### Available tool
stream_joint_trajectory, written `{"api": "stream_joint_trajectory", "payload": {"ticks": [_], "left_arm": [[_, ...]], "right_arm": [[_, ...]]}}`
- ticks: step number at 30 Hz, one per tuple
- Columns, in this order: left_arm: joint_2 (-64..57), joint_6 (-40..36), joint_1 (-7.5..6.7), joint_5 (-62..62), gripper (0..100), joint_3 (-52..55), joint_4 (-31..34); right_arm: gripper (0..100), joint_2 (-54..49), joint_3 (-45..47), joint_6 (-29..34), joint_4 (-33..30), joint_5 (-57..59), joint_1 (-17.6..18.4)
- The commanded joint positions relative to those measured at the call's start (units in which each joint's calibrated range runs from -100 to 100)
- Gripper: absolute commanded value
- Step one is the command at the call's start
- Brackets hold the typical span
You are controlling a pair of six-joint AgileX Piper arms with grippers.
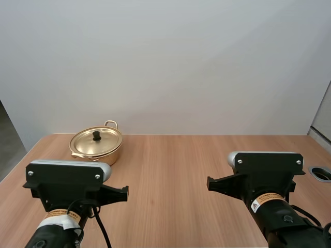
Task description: Open the pot, put the car inside, and close it
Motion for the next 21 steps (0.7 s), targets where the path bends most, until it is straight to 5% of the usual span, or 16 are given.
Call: {"api": "stream_joint_trajectory", "payload": {"ticks": [1,21], "left_arm": [[0.0,-0.1,0.03,4.6,0,0.0,-0.1],[0.0,-0.1,0.03,1.8,0,0.0,-0.1]], "right_arm": [[0,-1.9,0.1,0.0,1.6,15.9,0.0],[0,-13.9,0.1,0.0,3.4,25.9,0.0]]}}
